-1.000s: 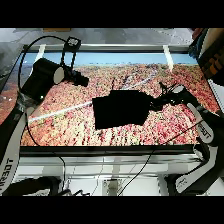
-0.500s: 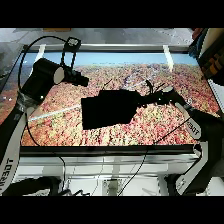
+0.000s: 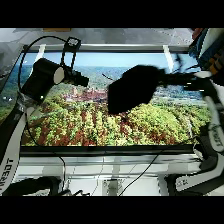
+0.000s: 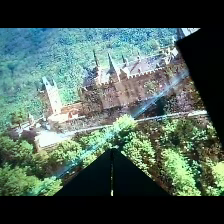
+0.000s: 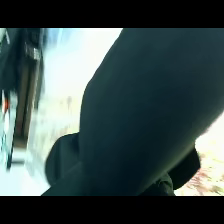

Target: Fold the clothes and pants, and hang the long-sleeved shirts on hangers.

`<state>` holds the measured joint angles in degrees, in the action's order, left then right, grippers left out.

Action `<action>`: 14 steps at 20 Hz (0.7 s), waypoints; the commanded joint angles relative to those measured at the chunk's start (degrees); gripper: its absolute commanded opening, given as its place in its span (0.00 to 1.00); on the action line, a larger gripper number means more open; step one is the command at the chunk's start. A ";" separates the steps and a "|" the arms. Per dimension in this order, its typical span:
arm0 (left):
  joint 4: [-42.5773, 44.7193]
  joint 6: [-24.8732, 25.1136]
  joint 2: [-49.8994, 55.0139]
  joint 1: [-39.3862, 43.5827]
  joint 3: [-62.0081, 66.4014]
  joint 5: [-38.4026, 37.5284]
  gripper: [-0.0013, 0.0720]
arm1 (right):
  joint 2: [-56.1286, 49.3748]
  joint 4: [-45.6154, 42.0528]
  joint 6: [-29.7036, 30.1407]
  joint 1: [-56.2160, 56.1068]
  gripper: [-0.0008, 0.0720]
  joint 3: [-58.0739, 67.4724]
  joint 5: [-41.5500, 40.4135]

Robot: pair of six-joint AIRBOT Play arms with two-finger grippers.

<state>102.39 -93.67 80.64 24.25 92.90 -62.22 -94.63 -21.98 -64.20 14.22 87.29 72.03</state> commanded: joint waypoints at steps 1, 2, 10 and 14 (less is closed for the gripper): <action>0.00 0.00 0.00 -0.07 -0.02 0.02 0.03 | 9.31 -7.76 -7.28 13.16 0.04 0.44 6.19; 0.00 0.00 0.00 -0.07 -0.02 0.02 0.03 | 11.72 -12.28 -9.16 17.62 0.04 0.44 8.26; 0.00 0.00 0.00 -0.07 -0.02 0.02 0.03 | 23.21 -43.10 -27.30 50.93 0.04 0.39 16.90; 0.00 0.00 0.00 -0.07 -0.02 0.02 0.03 | 25.62 -60.00 -32.54 62.20 0.04 0.33 16.46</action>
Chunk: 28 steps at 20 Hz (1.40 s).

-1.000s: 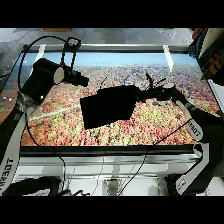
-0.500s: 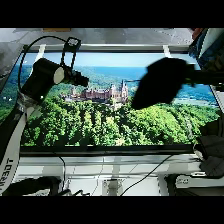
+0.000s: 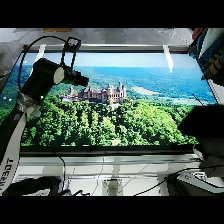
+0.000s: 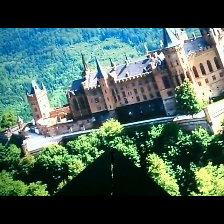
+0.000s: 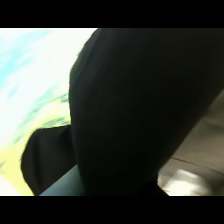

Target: Fold the clothes and pants, and hang the long-sleeved shirts on hangers.

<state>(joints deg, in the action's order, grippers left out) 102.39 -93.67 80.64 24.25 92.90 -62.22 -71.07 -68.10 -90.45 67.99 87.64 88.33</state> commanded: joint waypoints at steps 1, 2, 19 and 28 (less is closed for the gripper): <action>0.02 0.00 0.00 -0.07 -0.02 0.02 0.03 | 2.12 -15.43 -6.97 10.51 0.04 -0.02 -0.24; 0.00 0.00 0.00 -0.07 -0.02 0.02 0.03 | 2.05 -15.63 -7.04 12.24 0.04 -0.04 -0.50; 0.00 0.00 0.00 -0.07 -0.02 0.02 0.03 | -1.55 -1.84 -5.44 15.17 0.04 -5.07 -3.91; 0.00 0.00 0.00 -0.07 -0.02 0.02 0.03 | 6.62 10.45 18.58 -30.56 0.04 -9.18 -7.74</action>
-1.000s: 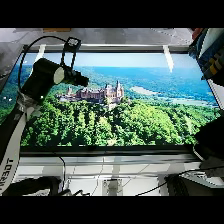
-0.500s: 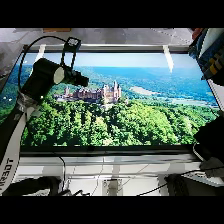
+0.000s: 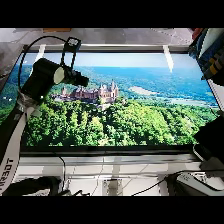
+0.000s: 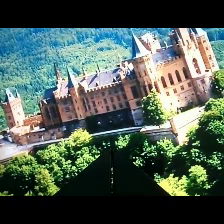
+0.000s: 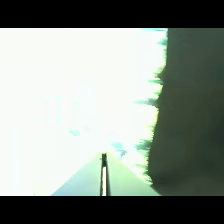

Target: Fold the clothes and pants, and hang the long-sleeved shirts on hangers.

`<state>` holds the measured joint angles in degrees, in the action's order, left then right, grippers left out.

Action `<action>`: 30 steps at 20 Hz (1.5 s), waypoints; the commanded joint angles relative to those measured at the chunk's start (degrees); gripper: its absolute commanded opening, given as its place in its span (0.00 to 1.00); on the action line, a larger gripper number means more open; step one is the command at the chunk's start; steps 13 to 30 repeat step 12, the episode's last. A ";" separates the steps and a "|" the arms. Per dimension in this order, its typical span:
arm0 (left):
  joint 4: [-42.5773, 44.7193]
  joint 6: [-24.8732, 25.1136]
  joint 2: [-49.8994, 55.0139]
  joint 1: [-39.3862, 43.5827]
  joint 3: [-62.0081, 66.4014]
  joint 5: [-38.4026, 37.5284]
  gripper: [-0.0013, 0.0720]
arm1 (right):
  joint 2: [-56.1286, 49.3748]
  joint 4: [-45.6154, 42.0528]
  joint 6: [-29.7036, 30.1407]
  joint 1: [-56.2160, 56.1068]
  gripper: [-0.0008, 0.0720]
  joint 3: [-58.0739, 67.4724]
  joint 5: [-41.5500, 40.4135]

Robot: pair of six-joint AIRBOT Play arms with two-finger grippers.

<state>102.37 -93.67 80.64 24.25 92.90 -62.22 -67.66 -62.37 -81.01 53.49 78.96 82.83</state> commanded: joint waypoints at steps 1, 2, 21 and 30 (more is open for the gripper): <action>0.02 0.00 0.00 -0.07 -0.02 0.02 0.03 | 4.33 4.48 9.16 -22.43 0.04 -0.50 -2.84; 0.02 0.00 0.00 -0.07 -0.02 0.02 0.03 | 5.25 3.85 9.18 -28.85 0.04 -0.50 -2.89; 0.04 0.00 0.00 -0.07 -0.02 0.02 0.03 | 6.64 -31.04 -9.57 -65.33 0.04 -0.52 -4.90; 0.04 0.00 0.00 -0.07 -0.02 0.02 0.03 | 6.64 -31.04 -9.57 -65.33 0.04 -0.52 -4.90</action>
